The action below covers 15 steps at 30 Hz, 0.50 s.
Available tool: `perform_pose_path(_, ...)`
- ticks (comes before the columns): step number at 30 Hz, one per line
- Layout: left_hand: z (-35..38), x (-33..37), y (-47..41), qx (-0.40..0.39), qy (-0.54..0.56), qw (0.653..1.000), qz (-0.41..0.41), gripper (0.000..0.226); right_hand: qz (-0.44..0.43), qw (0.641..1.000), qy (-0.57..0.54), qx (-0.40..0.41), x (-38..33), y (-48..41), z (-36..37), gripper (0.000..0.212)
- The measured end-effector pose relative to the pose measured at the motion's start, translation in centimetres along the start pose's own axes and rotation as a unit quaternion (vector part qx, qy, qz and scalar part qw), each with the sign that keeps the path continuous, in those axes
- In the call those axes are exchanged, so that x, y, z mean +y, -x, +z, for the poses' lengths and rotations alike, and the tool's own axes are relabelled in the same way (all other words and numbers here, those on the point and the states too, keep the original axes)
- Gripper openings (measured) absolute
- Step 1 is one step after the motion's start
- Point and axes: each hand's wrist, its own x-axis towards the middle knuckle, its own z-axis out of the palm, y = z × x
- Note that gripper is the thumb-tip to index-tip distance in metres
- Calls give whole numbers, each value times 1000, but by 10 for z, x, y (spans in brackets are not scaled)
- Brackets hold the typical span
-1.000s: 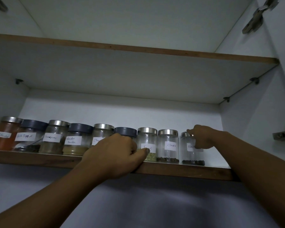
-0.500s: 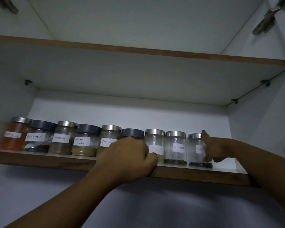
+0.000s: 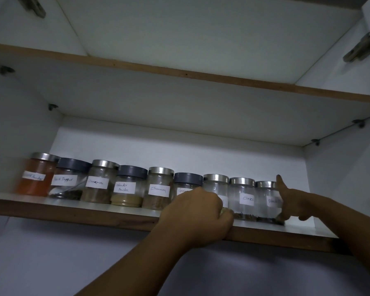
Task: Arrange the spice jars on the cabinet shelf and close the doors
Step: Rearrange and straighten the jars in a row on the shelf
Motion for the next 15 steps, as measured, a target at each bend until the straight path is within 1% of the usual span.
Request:
perform_pose_path(3, -14, -21, 12, -3, -2, 1000, 20, 45, 6, 999, 50, 15, -13, 10, 2, 115)
perform_pose_path(6, -36, -63, 34, -2, -27, 1000, 12, 46, 2, 999, 43, 14, -42, 26, 10, 117)
perform_pose_path(9, -65, -114, 61, -3, -48, 999, -20, 46, -5, 998, 63, -18, -78, 37, 26, 114)
perform_pose_path(14, -108, -197, 107, 7, -77, 995, -69, 48, -66, 992, 101, -40, -157, 45, 62, 102)
perform_pose_path(15, -114, -210, 112, 5, -76, 994, -75, 49, -78, 991, 101, -47, -172, 47, 69, 104)
